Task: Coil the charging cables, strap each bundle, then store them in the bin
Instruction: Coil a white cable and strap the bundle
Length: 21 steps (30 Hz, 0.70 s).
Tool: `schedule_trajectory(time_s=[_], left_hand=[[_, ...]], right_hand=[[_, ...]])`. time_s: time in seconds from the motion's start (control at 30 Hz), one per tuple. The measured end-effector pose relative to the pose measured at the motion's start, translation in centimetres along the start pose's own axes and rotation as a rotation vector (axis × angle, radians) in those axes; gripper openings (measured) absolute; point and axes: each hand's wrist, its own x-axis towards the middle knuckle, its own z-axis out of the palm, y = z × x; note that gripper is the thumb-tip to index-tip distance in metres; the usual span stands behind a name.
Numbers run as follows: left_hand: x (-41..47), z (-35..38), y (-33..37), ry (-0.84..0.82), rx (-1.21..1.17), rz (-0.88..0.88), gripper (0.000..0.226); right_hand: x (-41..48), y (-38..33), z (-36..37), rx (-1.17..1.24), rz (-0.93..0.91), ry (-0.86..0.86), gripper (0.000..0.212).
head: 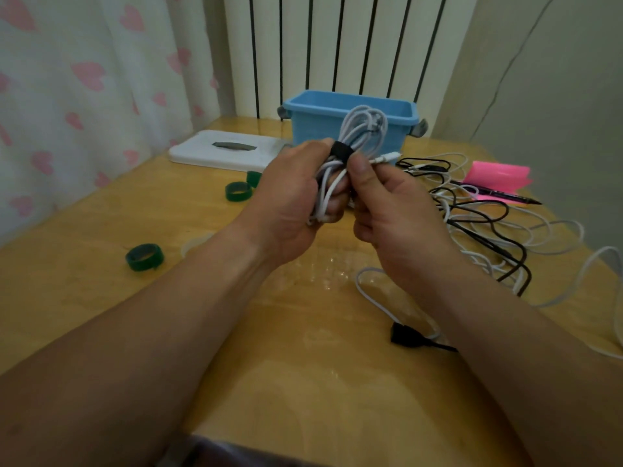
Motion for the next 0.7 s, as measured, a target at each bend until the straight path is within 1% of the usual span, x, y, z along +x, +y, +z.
schedule_trajectory(time_s=[0.07, 0.2, 0.3, 0.37, 0.43, 0.5, 0.53, 0.57, 0.6, 0.63, 0.7], left_hand=[[0.1, -0.2, 0.1, -0.049, -0.023, -0.03, 0.03], [0.2, -0.6, 0.3, -0.108, -0.076, -0.119, 0.031], [0.0, -0.5, 0.6, -0.12, -0.079, -0.165, 0.04], [-0.1, -0.3, 0.6, -0.096, -0.019, -0.201, 0.049], [-0.2, -0.2, 0.5, -0.057, 0.093, -0.219, 0.055], [-0.2, 0.1, 0.5, -0.001, 0.19, -0.221, 0.058], [-0.3, 0.3, 0.5, 0.036, 0.248, -0.2, 0.055], [-0.4, 0.5, 0.5, 0.073, 0.331, -0.141, 0.045], [-0.5, 0.6, 0.5, 0.106, 0.448, -0.042, 0.033], [-0.7, 0.7, 0.4, 0.115, 0.576, 0.076, 0.026], [-1.0, 0.9, -0.3, 0.059, 0.836, 0.288, 0.036]], right_hand=[[0.1, -0.1, -0.3, 0.035, -0.011, -0.047, 0.027], [0.2, -0.2, -0.4, 0.083, -0.036, -0.078, 0.024], [0.1, -0.5, -0.4, 0.08, -0.06, -0.091, 0.022], [0.0, -0.6, -0.5, 0.036, -0.068, -0.07, 0.027], [-0.1, -0.4, -0.4, 0.003, -0.06, -0.039, 0.032], [-0.1, -0.4, -0.3, -0.019, -0.046, 0.009, 0.029], [-0.1, -0.5, -0.4, -0.037, -0.043, 0.045, 0.027], [0.1, -0.5, -0.6, -0.06, -0.047, 0.085, 0.024], [0.2, -0.6, -0.9, -0.083, -0.055, 0.123, 0.022], [0.3, -0.6, -1.2, -0.096, -0.061, 0.154, 0.021], [0.6, -0.5, -1.5, -0.08, -0.044, 0.195, 0.022]])
